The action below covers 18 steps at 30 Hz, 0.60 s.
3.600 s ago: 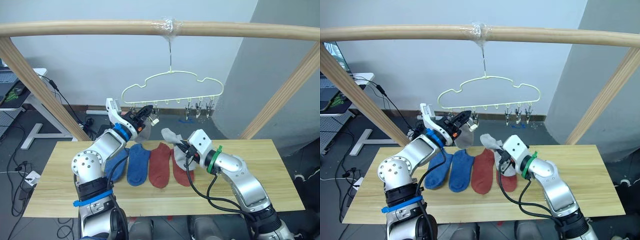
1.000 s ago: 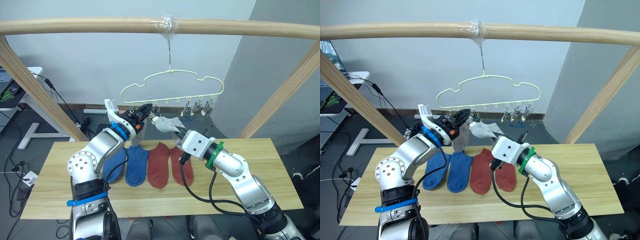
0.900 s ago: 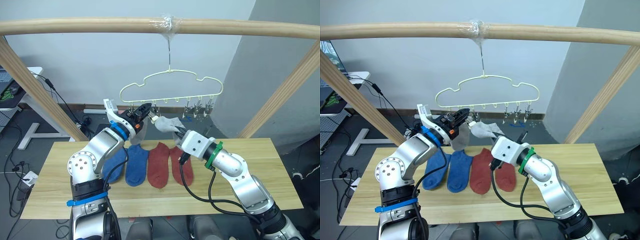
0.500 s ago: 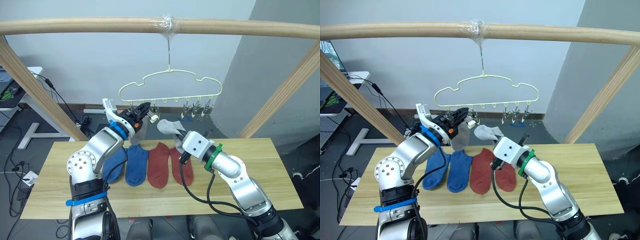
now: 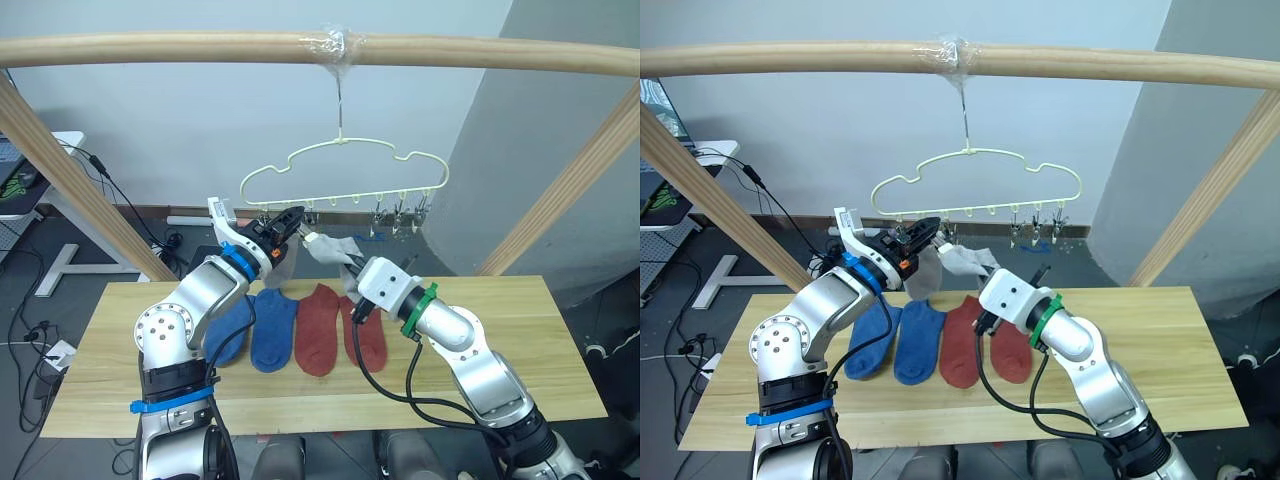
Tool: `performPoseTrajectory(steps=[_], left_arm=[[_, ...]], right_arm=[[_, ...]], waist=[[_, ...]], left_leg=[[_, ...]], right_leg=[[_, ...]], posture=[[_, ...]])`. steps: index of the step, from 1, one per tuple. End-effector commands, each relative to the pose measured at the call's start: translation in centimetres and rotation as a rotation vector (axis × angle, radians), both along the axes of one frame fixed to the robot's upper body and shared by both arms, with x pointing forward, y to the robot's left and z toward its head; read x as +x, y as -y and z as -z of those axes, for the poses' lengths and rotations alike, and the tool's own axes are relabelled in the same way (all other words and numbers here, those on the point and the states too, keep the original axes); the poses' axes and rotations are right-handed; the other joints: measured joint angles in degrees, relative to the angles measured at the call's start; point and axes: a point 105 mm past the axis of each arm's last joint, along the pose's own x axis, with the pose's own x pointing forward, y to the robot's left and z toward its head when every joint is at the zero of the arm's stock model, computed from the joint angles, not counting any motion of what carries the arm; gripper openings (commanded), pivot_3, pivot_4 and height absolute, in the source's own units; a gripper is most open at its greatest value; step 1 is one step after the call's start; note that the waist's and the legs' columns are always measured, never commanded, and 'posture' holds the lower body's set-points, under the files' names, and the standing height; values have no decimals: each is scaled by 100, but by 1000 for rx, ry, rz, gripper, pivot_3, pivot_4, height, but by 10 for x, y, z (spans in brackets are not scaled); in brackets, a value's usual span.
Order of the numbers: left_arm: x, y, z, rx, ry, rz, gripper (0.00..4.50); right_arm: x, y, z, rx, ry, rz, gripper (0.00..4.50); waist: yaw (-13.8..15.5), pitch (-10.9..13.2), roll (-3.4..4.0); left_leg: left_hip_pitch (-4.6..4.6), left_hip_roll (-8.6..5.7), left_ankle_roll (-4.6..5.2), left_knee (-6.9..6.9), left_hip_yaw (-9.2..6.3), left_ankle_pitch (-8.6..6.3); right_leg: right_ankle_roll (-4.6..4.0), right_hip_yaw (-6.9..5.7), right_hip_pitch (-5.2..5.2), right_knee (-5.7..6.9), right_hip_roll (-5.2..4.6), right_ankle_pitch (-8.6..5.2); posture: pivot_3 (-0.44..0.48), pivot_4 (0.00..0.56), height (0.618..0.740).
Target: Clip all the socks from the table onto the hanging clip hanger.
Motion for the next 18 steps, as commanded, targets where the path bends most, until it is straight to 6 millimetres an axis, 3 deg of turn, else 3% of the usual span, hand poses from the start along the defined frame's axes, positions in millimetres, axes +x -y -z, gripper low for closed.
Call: performPoseTrajectory(steps=[1, 18], left_arm=[[-4, 0, -7, -4, 36, 2, 113], [0, -5, -8, 0, 43, -15, 113]], right_arm=[[-5, -7, -12, 12, 45, -36, 17], [0, -21, -14, -10, 81, -53, 17]], waist=[[0, 0, 0], [1, 0, 0]], left_leg=[[0, 0, 0, 0, 0, 0], [-1, 0, -2, 1, -1, 1]], right_leg=[[0, 0, 0, 0, 0, 0], [-1, -1, -2, 2, 0, 1]], posture=[[53, 165, 740], [53, 171, 740]])
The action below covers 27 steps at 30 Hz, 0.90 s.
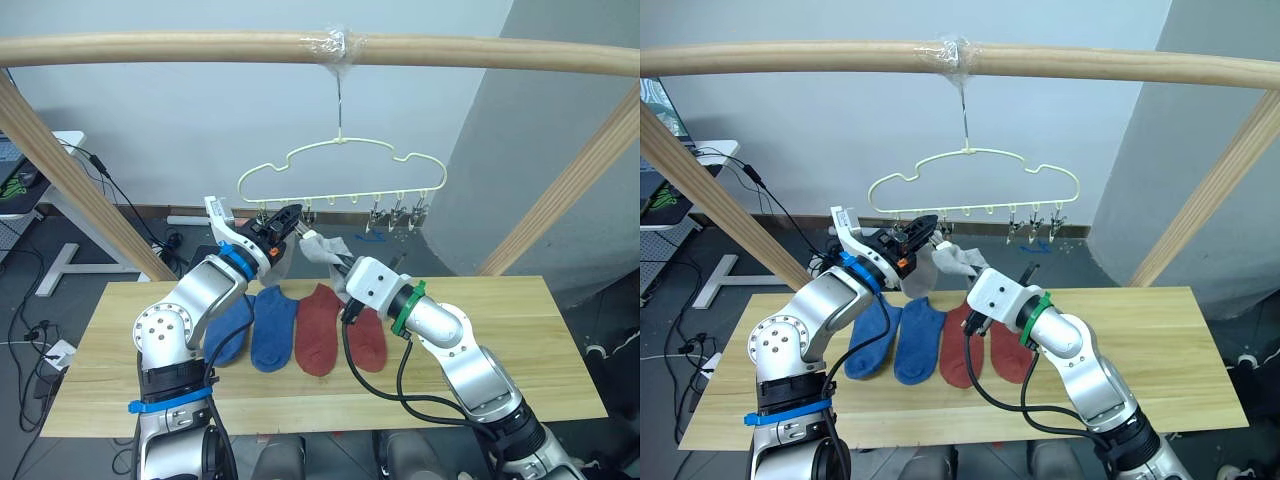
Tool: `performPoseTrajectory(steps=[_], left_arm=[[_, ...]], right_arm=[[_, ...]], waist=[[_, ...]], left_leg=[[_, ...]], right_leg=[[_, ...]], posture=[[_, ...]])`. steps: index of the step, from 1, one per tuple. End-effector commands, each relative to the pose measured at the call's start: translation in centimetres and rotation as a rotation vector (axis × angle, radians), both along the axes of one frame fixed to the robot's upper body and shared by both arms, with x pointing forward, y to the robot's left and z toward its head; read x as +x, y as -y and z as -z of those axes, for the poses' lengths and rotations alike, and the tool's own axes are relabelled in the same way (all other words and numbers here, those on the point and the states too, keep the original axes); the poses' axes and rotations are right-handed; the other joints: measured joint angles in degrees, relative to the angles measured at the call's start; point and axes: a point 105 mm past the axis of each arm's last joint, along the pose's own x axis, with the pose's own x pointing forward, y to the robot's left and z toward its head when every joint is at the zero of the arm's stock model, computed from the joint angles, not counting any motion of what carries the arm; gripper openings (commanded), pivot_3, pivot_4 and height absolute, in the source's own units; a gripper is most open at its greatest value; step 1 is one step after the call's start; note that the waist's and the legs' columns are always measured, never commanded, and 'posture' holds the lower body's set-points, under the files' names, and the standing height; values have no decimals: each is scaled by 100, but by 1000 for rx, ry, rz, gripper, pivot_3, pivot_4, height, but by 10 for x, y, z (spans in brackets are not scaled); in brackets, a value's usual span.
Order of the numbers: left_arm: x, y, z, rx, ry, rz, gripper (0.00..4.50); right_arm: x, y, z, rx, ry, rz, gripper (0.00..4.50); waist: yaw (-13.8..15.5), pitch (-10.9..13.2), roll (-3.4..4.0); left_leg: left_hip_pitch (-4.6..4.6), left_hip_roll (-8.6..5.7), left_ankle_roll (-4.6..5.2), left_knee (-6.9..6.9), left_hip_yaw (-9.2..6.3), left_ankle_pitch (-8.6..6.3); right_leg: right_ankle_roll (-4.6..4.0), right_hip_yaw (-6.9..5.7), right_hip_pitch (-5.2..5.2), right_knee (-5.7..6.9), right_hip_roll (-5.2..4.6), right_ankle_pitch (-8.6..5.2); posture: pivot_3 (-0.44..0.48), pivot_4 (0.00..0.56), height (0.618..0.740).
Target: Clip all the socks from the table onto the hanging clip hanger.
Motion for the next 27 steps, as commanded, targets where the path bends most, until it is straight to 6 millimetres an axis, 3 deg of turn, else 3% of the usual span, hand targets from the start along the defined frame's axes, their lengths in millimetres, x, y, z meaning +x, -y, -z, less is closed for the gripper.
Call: performPoseTrajectory(steps=[1, 8, 18, 27], left_arm=[[-1, -2, -6, 3, 29, -5, 113], [-1, -2, -6, 0, 31, -10, 113], [0, -3, -4, 10, 31, -12, 113], [-1, -1, -4, 26, 40, -8, 113]], right_arm=[[-2, -6, -13, -7, 79, -21, 17], [3, 3, -5, -97, 108, 9, 17], [2, -8, -17, -154, 215, -24, 17], [6, -10, -21, -130, 210, -18, 17]], waist=[[-2, 0, 0], [3, 0, 0], [0, 0, 0], [1, 0, 0]], left_leg=[[0, 0, 0, 0, 0, 0], [0, 0, 0, 0, 0, 0], [1, 0, -2, 1, 0, 1], [1, 0, -2, 2, 0, 1]], right_leg=[[0, 0, 0, 1, 0, 0], [0, -1, 0, 1, 0, 0], [-1, -1, 0, 4, 0, 0], [-1, 0, 0, 5, 0, 1]], posture=[[53, 171, 740], [55, 173, 740], [55, 173, 740], [55, 173, 740]])
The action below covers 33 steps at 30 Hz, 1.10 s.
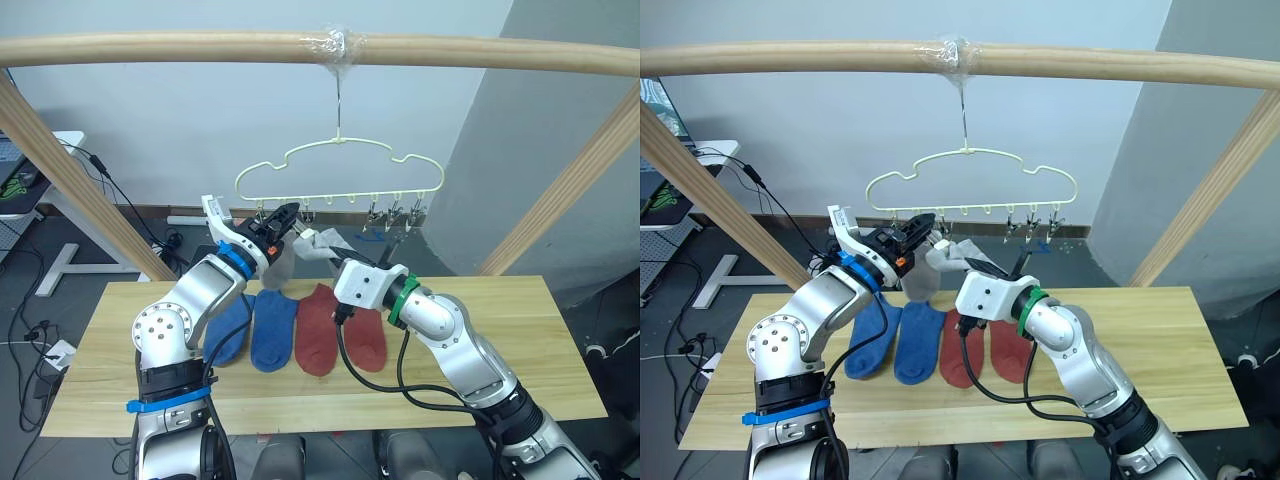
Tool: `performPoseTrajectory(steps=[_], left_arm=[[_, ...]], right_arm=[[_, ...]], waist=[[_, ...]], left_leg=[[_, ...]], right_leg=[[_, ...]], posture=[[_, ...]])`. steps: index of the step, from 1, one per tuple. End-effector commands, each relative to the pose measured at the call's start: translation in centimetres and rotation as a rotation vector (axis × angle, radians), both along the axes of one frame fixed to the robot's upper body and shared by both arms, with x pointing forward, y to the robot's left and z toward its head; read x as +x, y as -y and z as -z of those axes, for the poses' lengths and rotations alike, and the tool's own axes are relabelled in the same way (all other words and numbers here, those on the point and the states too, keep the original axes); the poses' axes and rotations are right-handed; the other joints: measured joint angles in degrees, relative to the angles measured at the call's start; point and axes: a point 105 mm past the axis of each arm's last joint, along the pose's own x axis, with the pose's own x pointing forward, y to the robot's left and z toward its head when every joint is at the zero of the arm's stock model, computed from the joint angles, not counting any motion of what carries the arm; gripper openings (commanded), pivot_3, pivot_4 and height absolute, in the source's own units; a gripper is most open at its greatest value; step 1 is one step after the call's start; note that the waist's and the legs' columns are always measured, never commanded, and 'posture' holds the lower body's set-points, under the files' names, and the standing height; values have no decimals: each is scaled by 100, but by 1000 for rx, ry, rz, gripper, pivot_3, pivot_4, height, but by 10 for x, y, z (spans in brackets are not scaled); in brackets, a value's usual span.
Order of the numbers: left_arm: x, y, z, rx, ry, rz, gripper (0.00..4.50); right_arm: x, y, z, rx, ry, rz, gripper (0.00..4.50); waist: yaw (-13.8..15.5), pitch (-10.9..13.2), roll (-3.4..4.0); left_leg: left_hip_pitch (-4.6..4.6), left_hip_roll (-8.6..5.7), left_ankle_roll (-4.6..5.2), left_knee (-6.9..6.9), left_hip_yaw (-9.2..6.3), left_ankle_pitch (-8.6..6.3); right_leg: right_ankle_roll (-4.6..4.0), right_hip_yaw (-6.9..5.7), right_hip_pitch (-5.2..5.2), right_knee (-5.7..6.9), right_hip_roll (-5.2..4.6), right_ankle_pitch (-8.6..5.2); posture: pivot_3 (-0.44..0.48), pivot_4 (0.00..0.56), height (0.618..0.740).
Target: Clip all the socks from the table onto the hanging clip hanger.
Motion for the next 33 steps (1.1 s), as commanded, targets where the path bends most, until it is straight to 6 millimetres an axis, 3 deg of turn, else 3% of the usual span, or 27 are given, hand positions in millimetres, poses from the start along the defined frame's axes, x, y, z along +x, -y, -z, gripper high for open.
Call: performPoseTrajectory(steps=[1, 5, 17, 20, 25, 30, 33], left_arm=[[-3, 1, -4, 19, 30, 5, 113], [-5, 1, -6, 36, 55, 13, 113], [-11, -1, -8, 29, 67, 23, 3768], [-19, -3, -7, 52, 70, 33, 4472], [-38, -9, -5, 133, 69, 54, 4472], [-55, -11, -5, 354, 125, 75, 4472], [-64, -7, -14, 403, 180, 104, 4500]], right_arm=[[-2, -3, -14, 31, 42, -16, 17], [-1, -2, -13, 35, 31, -9, 17], [5, 1, -11, 88, -24, 23, 0], [7, 3, -11, 95, -28, 32, 0], [12, 3, -13, 136, -50, 41, 0], [12, -4, -10, 268, -183, 23, 0], [10, -10, -6, 345, -287, -1, 698]], waist=[[0, 0, 0], [-1, 0, 0], [1, 0, 0], [-1, 0, 0], [1, 0, 0], [8, 0, 0], [22, 0, 0]], left_leg=[[0, 0, 0, 0, 0, 0], [0, 0, 0, 1, 0, 0], [0, 0, 0, 1, -1, 0], [-1, 0, 0, 1, 0, 0], [0, 0, 0, 0, -2, 0], [3, 1, 1, 0, -2, 0], [1, 1, 1, 0, -4, 0]], right_leg=[[0, 0, 0, 1, 0, 0], [0, 0, 0, 1, 0, 0], [-1, 0, 0, 2, 0, 0], [-1, 1, 0, 1, 0, 0], [-1, 0, -1, 4, -1, 0], [-1, 1, -1, 10, 0, 0], [-2, -1, -1, 10, 0, 1]], posture=[[55, 173, 740], [55, 173, 740], [56, 180, 740], [64, 178, 740], [83, 176, 740], [95, 174, 740], [103, 172, 740]])
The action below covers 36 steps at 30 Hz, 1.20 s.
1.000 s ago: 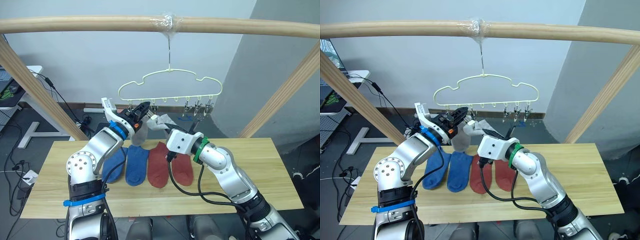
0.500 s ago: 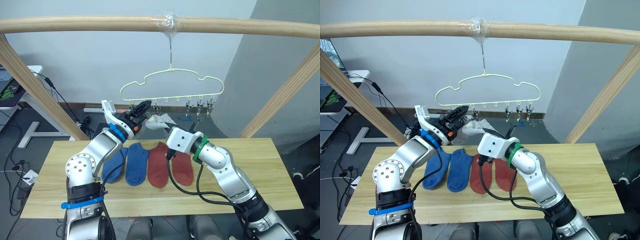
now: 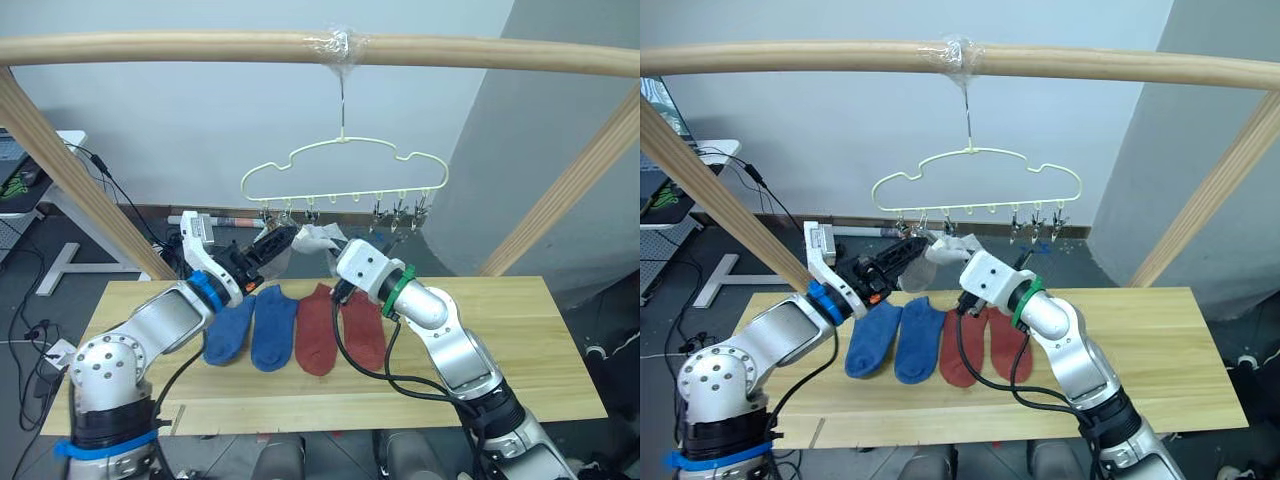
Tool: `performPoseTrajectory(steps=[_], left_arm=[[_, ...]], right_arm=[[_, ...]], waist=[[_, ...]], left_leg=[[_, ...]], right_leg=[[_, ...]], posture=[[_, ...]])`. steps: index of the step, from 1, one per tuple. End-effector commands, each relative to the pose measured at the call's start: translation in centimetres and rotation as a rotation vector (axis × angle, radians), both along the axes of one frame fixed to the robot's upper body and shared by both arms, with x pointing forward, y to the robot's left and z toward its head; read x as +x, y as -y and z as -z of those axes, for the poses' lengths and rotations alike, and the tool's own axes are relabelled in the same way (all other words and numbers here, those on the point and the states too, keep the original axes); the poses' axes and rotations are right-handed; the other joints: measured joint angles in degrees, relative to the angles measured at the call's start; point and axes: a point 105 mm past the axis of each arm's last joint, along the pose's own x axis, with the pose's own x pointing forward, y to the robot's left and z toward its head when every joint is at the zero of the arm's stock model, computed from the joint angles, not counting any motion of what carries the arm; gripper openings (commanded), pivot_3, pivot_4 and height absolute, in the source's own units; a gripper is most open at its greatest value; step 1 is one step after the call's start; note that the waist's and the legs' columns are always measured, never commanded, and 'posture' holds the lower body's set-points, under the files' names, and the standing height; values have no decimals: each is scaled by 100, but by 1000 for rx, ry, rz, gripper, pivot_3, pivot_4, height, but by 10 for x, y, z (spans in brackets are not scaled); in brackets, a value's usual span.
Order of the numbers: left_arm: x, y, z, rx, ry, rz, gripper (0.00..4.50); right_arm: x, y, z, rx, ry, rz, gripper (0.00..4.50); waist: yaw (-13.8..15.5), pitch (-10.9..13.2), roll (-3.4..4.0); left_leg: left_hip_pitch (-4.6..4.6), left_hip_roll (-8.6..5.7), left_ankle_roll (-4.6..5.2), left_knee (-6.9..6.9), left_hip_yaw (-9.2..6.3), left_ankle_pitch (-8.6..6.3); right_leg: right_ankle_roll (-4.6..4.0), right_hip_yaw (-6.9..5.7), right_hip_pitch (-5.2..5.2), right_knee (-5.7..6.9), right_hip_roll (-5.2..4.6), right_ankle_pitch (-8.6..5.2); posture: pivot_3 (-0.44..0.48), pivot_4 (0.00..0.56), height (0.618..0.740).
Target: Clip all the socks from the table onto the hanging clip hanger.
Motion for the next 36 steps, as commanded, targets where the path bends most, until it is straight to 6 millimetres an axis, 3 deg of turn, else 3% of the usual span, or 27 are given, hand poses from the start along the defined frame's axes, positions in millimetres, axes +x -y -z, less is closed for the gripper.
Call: performPoseTrajectory(steps=[1, 4, 11, 15, 20, 23, 27, 33, 36], left_arm=[[-12, 11, -17, 48, 98, 63, 4500], [-9, 5, -27, 212, 206, 41, 4500], [-8, 11, -28, 388, 349, 26, 4500], [-5, 12, -19, 475, 402, -17, 4500], [-4, 37, -8, 601, 538, -12, 4500], [2, 48, -5, 634, 632, -82, 3884], [9, 60, 12, 697, 669, -116, 2747], [23, 72, 26, 701, 660, -208, 2747], [33, 67, 30, 694, 629, -282, 2747]], right_arm=[[-3, -4, -3, 111, -95, -33, 1034], [-4, -11, 11, 236, -315, -50, 2042], [-5, 0, 26, 248, -432, -32, 4471], [-7, 15, 33, 221, -436, -9, 4471], [-8, 45, 29, 182, -387, 28, 4471], [-10, 64, 13, 196, -348, 18, 4500], [-13, 74, -6, 167, -275, -39, 4500], [-13, 86, -46, 223, -191, -112, 4500], [-19, 84, -59, 242, -196, -182, 4500]], waist=[[13, 0, 0], [51, 0, 1], [128, 1, 3], [136, 1, 3], [141, 1, 3], [136, 1, 3], [127, 1, 3], [107, 2, 4], [108, 1, 4]], left_leg=[[0, 0, 0, 0, 0, 0], [0, 0, 0, 0, -1, 0], [-1, 0, 1, -2, 2, 0], [-3, 0, 1, -3, 5, -1], [-5, -1, 2, -2, 6, -1], [-5, -1, 3, -1, 7, -1], [-5, 0, 22, -1, 8, -11], [-6, -1, 25, 6, 9, -12], [-4, -1, 27, 6, 7, -11]], right_leg=[[0, 0, 0, -1, 0, 0], [-1, -3, 0, 0, 1, 0], [-5, -2, -2, -4, 2, 1], [-5, 0, -2, -10, 2, 1], [-4, 1, -4, -8, 1, 1], [-3, 2, -4, -7, 1, 2], [-3, 3, -4, -7, 2, 2], [-2, 3, -4, -4, 2, 4], [-3, 1, -1, 0, 2, 4]], posture=[[103, 172, 740], [118, 169, 740], [129, 164, 740], [129, 164, 740], [105, 162, 740], [96, 163, 740], [72, 169, 740], [52, 170, 740], [39, 171, 740]])
